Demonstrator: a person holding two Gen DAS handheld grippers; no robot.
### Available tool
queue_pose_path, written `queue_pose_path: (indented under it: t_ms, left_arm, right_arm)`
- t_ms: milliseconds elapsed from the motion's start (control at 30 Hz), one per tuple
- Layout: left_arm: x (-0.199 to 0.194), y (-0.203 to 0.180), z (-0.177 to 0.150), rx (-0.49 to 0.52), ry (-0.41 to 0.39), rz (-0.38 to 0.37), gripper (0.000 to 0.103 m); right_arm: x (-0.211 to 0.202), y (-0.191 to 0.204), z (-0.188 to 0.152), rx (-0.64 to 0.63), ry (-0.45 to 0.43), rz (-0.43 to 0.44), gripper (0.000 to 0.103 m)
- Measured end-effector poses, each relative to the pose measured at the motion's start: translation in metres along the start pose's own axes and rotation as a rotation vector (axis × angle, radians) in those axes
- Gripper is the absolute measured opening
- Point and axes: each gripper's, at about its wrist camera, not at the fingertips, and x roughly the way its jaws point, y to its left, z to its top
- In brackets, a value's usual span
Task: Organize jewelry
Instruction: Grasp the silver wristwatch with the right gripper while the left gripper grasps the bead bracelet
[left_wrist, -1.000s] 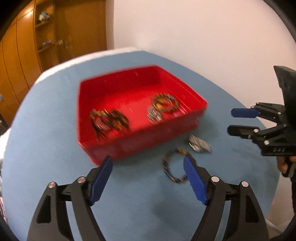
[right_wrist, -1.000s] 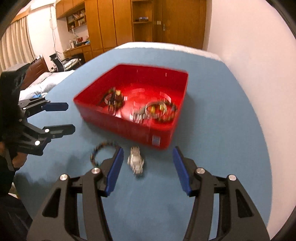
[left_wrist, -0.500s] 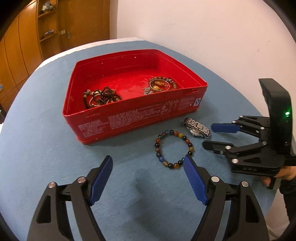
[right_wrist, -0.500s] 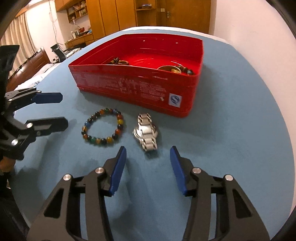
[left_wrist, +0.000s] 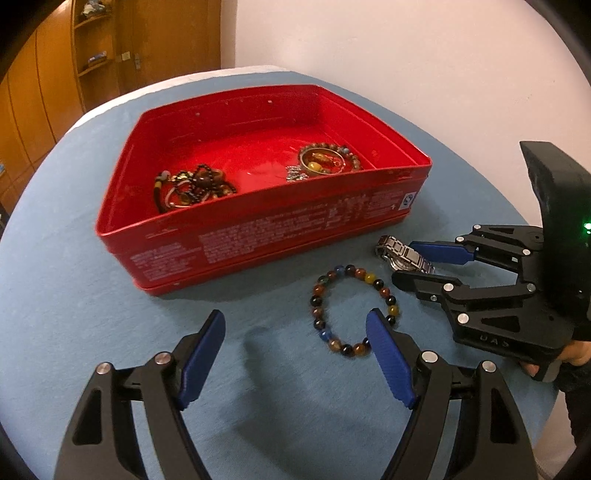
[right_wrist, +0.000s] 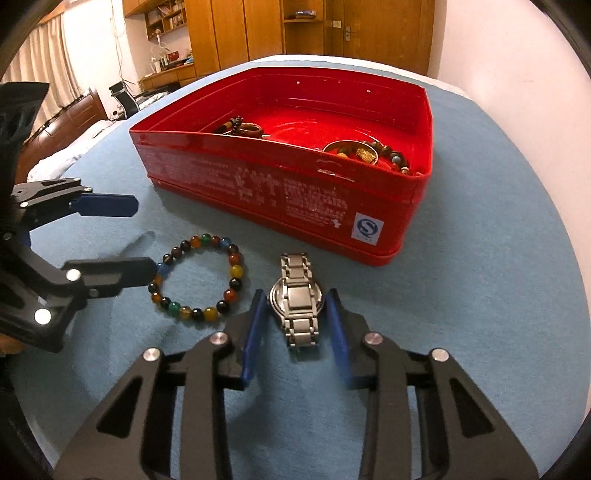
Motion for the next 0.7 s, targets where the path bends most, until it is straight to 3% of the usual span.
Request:
queue_pose_path:
  t_ms: [100, 233, 567, 700]
  left_arm:
    - [0.006, -0.002, 0.003, 0.005, 0.008, 0.009, 0.076]
    - [0.016, -0.001, 0.007, -0.010, 0.035, 0.013, 0.065]
    - [0.021, -0.018, 0.002, 0.066, 0.017, 0.111, 0.064]
    - [0.021, -0.019, 0.000, 0.069, 0.014, 0.104, 0.058]
  right_arm:
    - [-0.002, -0.002, -0.001, 0.008, -0.004, 0.004, 0.031]
    - [-0.004, -0.006, -0.007, 0.013, -0.005, 0.006, 0.031]
    - [-0.006, -0.011, -0.011, 0.030, -0.013, 0.024, 0.031]
    - [-0.007, -0.013, -0.012, 0.032, -0.014, 0.027, 0.031]
